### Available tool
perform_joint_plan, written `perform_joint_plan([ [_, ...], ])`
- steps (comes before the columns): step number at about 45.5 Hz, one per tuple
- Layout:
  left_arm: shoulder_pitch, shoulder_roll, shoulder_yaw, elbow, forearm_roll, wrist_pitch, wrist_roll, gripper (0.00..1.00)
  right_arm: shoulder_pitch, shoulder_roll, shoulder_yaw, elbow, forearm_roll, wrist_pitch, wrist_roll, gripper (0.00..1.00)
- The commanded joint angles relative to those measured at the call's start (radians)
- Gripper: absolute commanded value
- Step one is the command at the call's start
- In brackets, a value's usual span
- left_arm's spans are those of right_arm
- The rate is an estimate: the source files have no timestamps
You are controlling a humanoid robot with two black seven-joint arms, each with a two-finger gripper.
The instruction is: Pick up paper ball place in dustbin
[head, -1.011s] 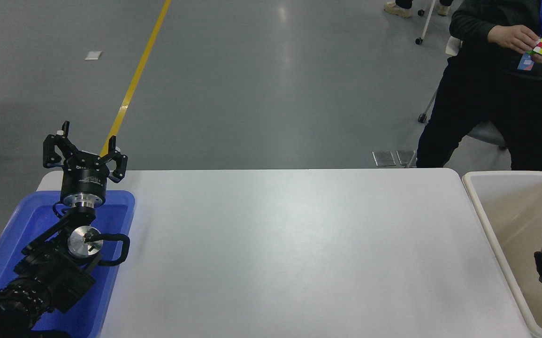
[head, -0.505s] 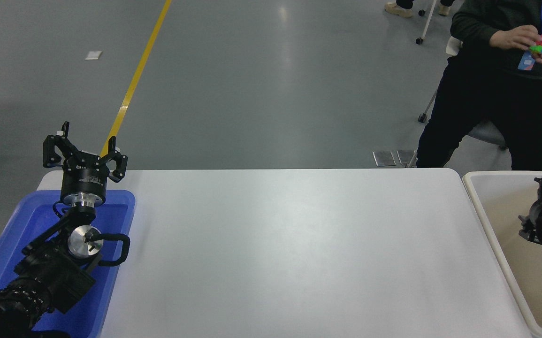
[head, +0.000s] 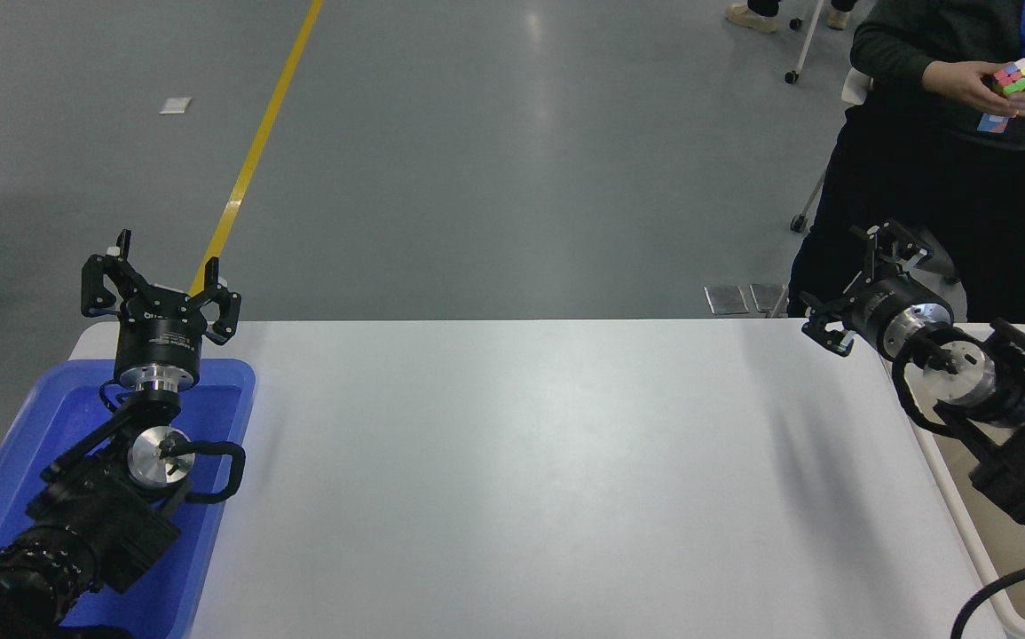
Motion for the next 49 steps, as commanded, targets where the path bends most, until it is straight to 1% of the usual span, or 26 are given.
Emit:
perform_joint_plan([
  [1, -0.001, 0.000, 0.000, 0.000, 0.000, 0.000, -0.001, 0.99, -0.049, 0.131, 0.182, 0.024, -0.001, 0.085, 0.002, 1.00],
  [11, 0.000, 0.000, 0.000, 0.000, 0.000, 0.000, 0.001, 0.99, -0.058, 0.197, 0.207, -0.102, 0.002, 0.112, 0.002, 1.00],
  [16, 0.000, 0.000, 0.000, 0.000, 0.000, 0.000, 0.001, 0.99, -0.063, 0.220, 0.205, -0.171, 0.002, 0.184, 0.002, 1.00],
  [21, 0.000, 0.000, 0.000, 0.000, 0.000, 0.000, 0.001, 0.99, -0.078, 0.224, 0.205, -0.211, 0.022, 0.240, 0.002, 1.00],
  [34, 0.000, 0.000, 0.000, 0.000, 0.000, 0.000, -0.001, 0.99, -0.107, 0.232, 0.205, -0.245, 0.057, 0.296, 0.003, 1.00],
  [49, -0.001, 0.000, 0.000, 0.000, 0.000, 0.000, 0.001, 0.99, -0.113, 0.235, 0.205, -0.245, 0.063, 0.316, 0.003, 1.00],
])
